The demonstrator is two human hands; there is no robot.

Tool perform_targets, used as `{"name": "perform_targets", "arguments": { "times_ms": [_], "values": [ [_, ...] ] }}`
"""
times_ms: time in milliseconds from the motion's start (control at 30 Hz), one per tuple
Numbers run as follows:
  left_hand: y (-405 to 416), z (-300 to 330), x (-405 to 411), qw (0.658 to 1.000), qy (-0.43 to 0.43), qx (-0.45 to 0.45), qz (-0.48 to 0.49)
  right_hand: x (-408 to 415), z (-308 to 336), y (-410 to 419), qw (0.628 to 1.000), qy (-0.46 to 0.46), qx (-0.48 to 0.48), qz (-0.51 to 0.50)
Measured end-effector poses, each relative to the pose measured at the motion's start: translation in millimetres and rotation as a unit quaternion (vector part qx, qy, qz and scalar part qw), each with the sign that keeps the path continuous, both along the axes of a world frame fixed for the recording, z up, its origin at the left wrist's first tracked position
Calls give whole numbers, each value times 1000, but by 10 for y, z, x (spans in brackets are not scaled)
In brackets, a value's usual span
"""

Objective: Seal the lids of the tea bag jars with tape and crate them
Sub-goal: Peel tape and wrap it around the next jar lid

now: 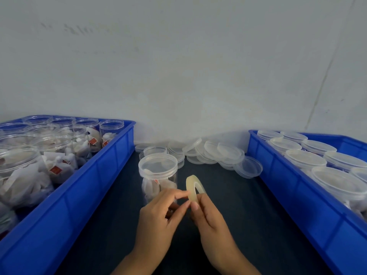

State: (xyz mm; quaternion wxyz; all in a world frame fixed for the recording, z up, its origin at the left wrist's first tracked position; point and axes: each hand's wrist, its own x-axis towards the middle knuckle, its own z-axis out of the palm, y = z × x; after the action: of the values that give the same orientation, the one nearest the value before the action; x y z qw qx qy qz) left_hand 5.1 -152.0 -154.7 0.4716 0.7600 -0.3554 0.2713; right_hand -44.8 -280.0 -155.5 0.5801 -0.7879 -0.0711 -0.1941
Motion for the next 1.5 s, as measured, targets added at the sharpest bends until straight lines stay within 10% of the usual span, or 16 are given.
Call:
{"name": "perform_targets", "arguments": {
  "times_ms": [367, 1500],
  "values": [
    [9, -48, 60, 991, 124, -56, -12, -5, -43, -35, 976, 42, -212, -31],
    [7, -30, 39, 997, -8, 68, 19, 3, 100, -110, 932, 117, -318, -128]
  ]
}}
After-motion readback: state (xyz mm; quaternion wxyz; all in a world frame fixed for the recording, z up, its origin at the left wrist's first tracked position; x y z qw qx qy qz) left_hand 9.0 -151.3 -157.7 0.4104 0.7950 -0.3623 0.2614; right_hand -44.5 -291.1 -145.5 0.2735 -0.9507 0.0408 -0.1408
